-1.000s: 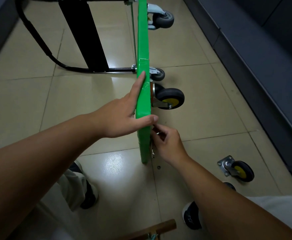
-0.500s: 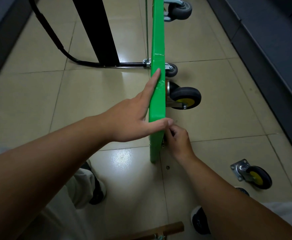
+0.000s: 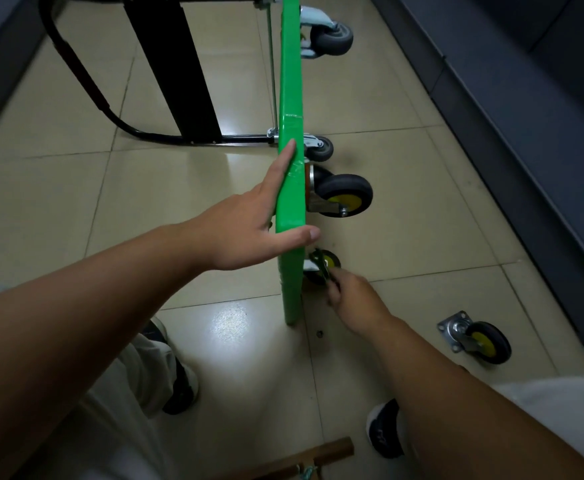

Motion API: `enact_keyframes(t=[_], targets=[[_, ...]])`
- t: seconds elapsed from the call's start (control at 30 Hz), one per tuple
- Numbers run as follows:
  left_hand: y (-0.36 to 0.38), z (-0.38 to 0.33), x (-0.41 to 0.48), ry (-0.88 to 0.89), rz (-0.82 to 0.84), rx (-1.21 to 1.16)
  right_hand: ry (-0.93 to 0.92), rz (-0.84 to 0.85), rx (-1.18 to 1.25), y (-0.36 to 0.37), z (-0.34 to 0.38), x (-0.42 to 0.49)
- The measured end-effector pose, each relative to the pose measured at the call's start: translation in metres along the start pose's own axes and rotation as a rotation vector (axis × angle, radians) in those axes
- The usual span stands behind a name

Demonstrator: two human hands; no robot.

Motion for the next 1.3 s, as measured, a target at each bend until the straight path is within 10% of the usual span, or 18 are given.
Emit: enact_keyframes(t=[0.2,0.4,0.57,1.3], targets=[[0.001,-0.001,-0.002,-0.020,-0.001,-0.005,0.456,0.302,-0.178,-0.009,-0.047,-0.052],[0.001,-0.002,-0.001,-0.030,-0.004,0.011,0.331,-0.046,0.381,-0.043,0.026,-0.031],[0.001,-0.003,-0.001,-0.016,0.008,-0.015,0.128,-0.222,0.348,-0.073,0.085,-0.018],[0.002,0.000,0.002,-0.015,-0.014,0.045,0.009,-0.075,0.625,-0.072,0.107,-0.027]])
Point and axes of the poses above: each hand's wrist, its own x-axis towards the middle knuckle, its own y-axis out of the palm, z = x × y, the point moved 6 cm from there along x, towards the middle knuckle, and after that the axes turned 7 degrees about -y, right-handed, at the moved point
